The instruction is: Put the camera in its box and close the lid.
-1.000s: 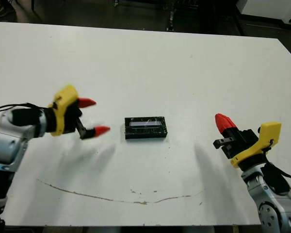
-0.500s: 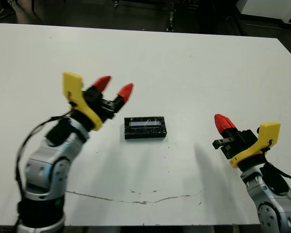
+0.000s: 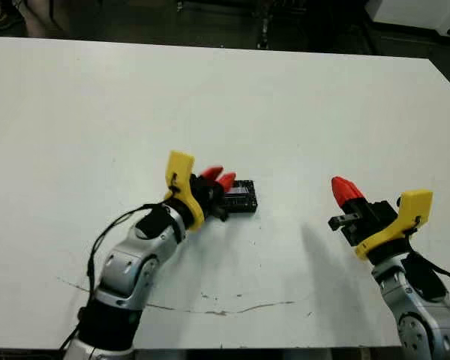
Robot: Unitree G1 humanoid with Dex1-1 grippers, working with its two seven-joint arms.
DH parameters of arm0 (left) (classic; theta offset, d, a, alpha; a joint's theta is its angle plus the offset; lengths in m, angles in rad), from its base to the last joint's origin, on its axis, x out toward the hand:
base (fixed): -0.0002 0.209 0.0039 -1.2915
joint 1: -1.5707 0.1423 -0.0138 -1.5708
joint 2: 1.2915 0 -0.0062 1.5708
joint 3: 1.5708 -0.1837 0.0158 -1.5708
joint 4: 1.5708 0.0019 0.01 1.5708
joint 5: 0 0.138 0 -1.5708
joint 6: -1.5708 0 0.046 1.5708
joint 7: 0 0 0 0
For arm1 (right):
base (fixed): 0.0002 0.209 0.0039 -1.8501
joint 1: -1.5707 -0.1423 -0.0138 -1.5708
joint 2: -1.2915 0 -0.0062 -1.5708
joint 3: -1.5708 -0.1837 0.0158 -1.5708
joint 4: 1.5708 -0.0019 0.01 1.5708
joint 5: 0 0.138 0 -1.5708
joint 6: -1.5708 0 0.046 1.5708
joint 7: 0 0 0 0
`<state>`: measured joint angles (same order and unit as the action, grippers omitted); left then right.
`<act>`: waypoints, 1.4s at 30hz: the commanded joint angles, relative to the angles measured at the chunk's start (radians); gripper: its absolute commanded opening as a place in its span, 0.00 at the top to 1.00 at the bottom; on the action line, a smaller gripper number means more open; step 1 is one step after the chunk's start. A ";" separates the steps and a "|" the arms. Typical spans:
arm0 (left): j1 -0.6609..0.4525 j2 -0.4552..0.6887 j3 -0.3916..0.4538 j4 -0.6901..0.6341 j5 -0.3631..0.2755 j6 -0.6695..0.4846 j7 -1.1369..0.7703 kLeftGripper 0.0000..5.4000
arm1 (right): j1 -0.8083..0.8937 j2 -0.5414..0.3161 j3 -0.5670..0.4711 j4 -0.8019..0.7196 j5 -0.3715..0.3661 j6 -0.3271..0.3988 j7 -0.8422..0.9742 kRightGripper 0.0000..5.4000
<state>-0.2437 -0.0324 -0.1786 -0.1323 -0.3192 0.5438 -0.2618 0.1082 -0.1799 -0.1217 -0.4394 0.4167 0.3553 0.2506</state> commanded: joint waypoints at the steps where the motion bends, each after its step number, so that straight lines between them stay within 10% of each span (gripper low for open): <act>1: 0.024 0.009 -0.022 0.036 0.024 0.051 0.012 0.91 | 0.006 -0.002 -0.005 0.005 0.000 -0.006 0.001 1.00; 16: 0.062 0.068 -0.032 -0.004 0.035 0.266 0.036 1.00 | 0.008 0.000 -0.003 0.003 0.001 -0.010 0.006 1.00; 30: 0.118 0.067 0.123 -0.362 -0.101 0.165 0.023 1.00 | -0.007 -0.003 -0.002 -0.012 0.010 -0.001 -0.004 1.00; 42: 0.142 0.068 0.270 -0.303 0.055 -0.386 0.077 1.00 | -0.083 0.025 -0.035 0.000 -0.013 -0.058 -0.057 1.00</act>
<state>-0.1217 0.0387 0.0750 -0.4743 -0.2995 0.2212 -0.2029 0.0363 -0.1609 -0.1434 -0.4509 0.4134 0.3110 0.2109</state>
